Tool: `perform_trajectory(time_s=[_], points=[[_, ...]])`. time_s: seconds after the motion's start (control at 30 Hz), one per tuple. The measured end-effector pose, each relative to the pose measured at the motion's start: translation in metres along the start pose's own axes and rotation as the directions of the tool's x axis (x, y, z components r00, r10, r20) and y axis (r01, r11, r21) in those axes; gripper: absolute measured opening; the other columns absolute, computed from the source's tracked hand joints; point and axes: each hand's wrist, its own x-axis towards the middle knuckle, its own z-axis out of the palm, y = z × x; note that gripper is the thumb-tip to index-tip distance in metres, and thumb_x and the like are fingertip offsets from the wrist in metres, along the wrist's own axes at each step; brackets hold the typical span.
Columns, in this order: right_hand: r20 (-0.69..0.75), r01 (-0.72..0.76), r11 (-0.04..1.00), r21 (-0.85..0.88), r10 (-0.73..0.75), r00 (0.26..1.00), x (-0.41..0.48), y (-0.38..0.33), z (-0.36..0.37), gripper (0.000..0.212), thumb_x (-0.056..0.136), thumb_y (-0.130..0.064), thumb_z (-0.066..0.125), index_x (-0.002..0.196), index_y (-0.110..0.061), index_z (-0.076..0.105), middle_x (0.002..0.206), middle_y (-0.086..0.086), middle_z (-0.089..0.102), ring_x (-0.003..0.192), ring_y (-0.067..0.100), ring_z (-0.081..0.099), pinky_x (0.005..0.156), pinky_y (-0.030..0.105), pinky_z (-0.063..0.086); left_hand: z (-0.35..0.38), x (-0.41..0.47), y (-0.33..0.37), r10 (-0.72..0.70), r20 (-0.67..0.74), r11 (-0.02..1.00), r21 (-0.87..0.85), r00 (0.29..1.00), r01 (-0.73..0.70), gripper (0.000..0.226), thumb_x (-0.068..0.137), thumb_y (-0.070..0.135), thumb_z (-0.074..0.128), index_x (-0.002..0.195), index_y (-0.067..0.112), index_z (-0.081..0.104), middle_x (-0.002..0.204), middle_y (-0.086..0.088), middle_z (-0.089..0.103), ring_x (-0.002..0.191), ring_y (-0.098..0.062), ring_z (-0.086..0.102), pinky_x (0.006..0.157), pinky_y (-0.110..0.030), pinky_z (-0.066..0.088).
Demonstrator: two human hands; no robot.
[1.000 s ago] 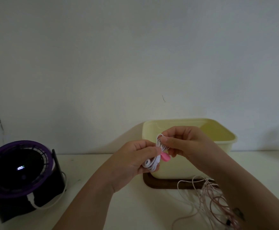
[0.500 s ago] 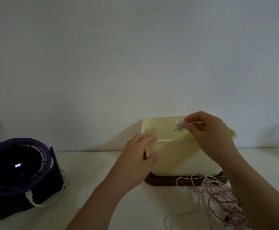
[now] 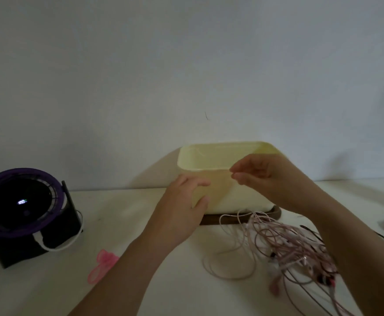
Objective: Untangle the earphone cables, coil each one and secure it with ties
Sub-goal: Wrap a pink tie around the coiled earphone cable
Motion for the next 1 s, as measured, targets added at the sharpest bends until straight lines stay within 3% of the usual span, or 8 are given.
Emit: perform_trajectory(time_s=[0.07, 0.13, 0.33, 0.57, 0.77, 0.87, 0.93, 1.0], points=[[0.165, -0.041, 0.997, -0.066, 0.051, 0.985, -0.019, 0.003, -0.009, 0.008, 0.087, -0.025, 0.065, 0.093, -0.026, 0.069, 0.082, -0.012, 0.07, 0.072, -0.005, 0.064, 0.064, 0.011, 0.05, 0.011, -0.013, 0.008, 0.0, 0.159, 1.0, 0.018, 0.987, -0.003, 0.025, 0.092, 0.03, 0.053, 0.116, 0.033, 0.059, 0.105, 0.023, 0.048, 0.104, 0.0, 0.05, 0.089, -0.022, 0.043], [0.297, -0.052, 0.985, -0.167, 0.1, 0.95, -0.038, 0.006, -0.018, 0.008, 0.087, -0.027, 0.065, 0.094, -0.026, 0.07, 0.085, -0.012, 0.071, 0.074, -0.007, 0.064, 0.07, 0.014, 0.052, 0.025, -0.028, 0.013, 0.018, 0.294, 0.997, 0.066, 0.956, -0.039, 0.022, 0.093, 0.031, 0.052, 0.113, 0.031, 0.061, 0.108, 0.019, 0.051, 0.099, -0.002, 0.052, 0.089, -0.026, 0.045], [0.477, 0.033, 0.918, -0.394, 0.174, 0.862, -0.087, 0.008, -0.023, 0.018, 0.091, -0.026, 0.058, 0.106, -0.027, 0.068, 0.1, -0.015, 0.068, 0.088, -0.002, 0.063, 0.077, 0.008, 0.046, 0.052, -0.053, 0.013, -0.11, 0.523, 0.975, 0.221, 0.845, -0.01, 0.027, 0.089, 0.031, 0.055, 0.116, 0.03, 0.062, 0.128, 0.008, 0.043, 0.118, -0.013, 0.047, 0.098, -0.03, 0.041], [0.449, 0.117, 0.801, -0.587, 0.201, 0.871, -0.112, 0.032, -0.017, 0.033, 0.091, -0.03, 0.053, 0.123, -0.026, 0.057, 0.117, -0.003, 0.058, 0.108, 0.015, 0.053, 0.082, 0.023, 0.039, 0.046, -0.066, 0.018, -0.106, 0.486, 0.958, 0.284, 0.867, -0.043, 0.033, 0.095, 0.015, 0.044, 0.124, 0.023, 0.058, 0.126, 0.002, 0.048, 0.115, -0.014, 0.051, 0.095, -0.027, 0.039], [0.367, 0.152, 0.817, -0.557, 0.078, 0.927, -0.116, 0.029, -0.011, 0.016, 0.089, -0.037, 0.055, 0.097, -0.027, 0.064, 0.069, -0.017, 0.045, 0.07, 0.005, 0.047, 0.059, 0.016, 0.033, 0.025, -0.076, 0.008, -0.171, 0.394, 0.949, 0.314, 0.903, 0.043, 0.043, 0.091, 0.001, 0.04, 0.126, 0.02, 0.056, 0.126, 0.001, 0.051, 0.117, -0.011, 0.049, 0.095, -0.017, 0.036], [0.349, 0.134, 0.835, -0.534, 0.074, 0.934, -0.112, 0.019, -0.02, 0.015, 0.089, -0.033, 0.056, 0.098, -0.027, 0.067, 0.069, -0.017, 0.052, 0.064, -0.002, 0.048, 0.059, 0.009, 0.037, 0.011, -0.075, 0.005, -0.222, 0.225, 0.965, 0.19, 0.949, 0.181, 0.038, 0.086, 0.0, 0.042, 0.101, 0.026, 0.066, 0.11, 0.003, 0.064, 0.1, -0.01, 0.059, 0.082, -0.018, 0.044], [0.266, 0.093, 0.842, -0.531, 0.062, 0.962, -0.105, 0.013, -0.029, 0.016, 0.09, -0.03, 0.054, 0.099, -0.027, 0.068, 0.081, -0.014, 0.064, 0.072, 0.002, 0.056, 0.069, 0.015, 0.045, -0.001, -0.071, 0.007, -0.261, 0.097, 0.965, 0.044, 0.96, 0.258, 0.037, 0.086, -0.001, 0.044, 0.079, 0.031, 0.062, 0.095, 0.007, 0.067, 0.079, -0.013, 0.063, 0.063, -0.017, 0.044], [0.217, 0.072, 0.845, -0.53, 0.053, 0.975, -0.095, 0.009, -0.038, 0.016, 0.091, -0.028, 0.055, 0.099, -0.028, 0.068, 0.09, -0.011, 0.069, 0.077, 0.004, 0.059, 0.075, 0.019, 0.048, -0.013, -0.063, 0.017, -0.257, 0.013, 0.963, -0.086, 0.966, 0.257, 0.04, 0.087, -0.002, 0.046, 0.076, 0.033, 0.06, 0.089, 0.011, 0.066, 0.062, -0.009, 0.056, 0.052, -0.012, 0.038]])
